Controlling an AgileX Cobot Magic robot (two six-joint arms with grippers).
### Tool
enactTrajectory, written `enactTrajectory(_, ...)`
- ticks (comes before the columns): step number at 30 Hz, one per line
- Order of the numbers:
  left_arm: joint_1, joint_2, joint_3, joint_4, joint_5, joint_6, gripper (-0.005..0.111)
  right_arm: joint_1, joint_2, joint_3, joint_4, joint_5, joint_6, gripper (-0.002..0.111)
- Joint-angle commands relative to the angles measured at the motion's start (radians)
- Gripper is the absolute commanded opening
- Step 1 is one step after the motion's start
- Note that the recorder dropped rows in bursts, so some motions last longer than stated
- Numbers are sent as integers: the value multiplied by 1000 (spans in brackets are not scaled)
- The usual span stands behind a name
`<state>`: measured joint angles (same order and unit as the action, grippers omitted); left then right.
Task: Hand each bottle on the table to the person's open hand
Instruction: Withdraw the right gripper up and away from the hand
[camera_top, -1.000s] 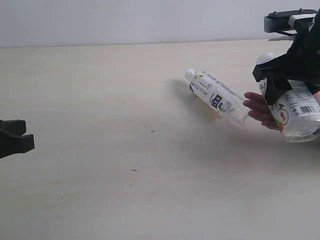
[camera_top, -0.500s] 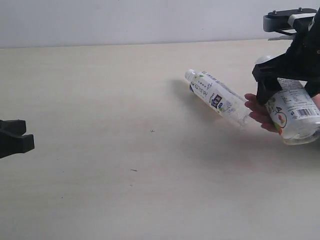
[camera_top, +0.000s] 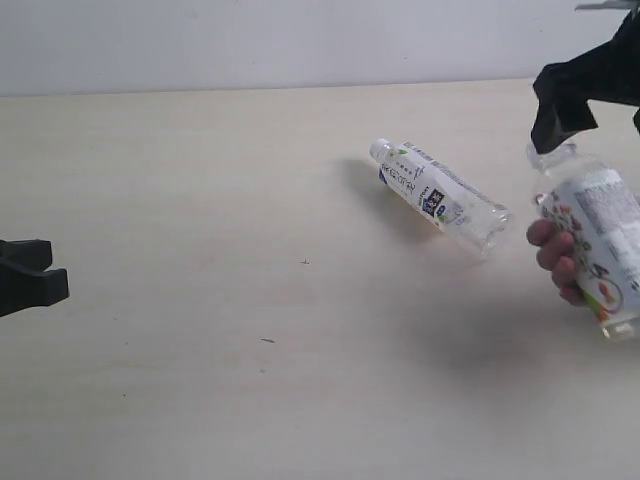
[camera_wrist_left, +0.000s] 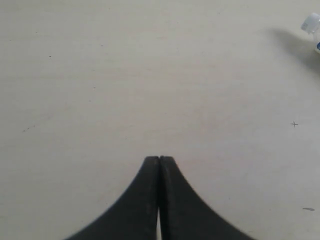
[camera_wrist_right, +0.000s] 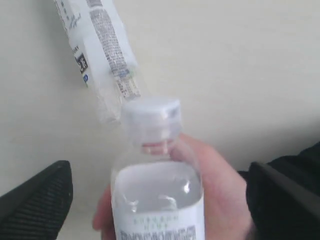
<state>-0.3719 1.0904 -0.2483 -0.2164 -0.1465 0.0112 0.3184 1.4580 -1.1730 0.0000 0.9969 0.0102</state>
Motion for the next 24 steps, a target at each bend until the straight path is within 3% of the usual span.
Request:
enactTrajectory(1,4,-8,4,-8,-1,-1,0,-5,-99,-8,34,10,-19,88)
enactTrajectory(8,4,-8,4,-8,-1,-1,0,-5,-257,-8,227,12,-163,84)
enactTrajectory(17,4,-8,4,-8,-1,-1,0,-5,-417,28,335,15,-254,78)
enactTrajectory(20,4,-8,4,-8,-1,-1,0,-5,-457,49,344,6,-266,69)
enactTrajectory(24,4,-8,4,-8,-1,-1,0,-5,-492,60,349,-15,-279,43)
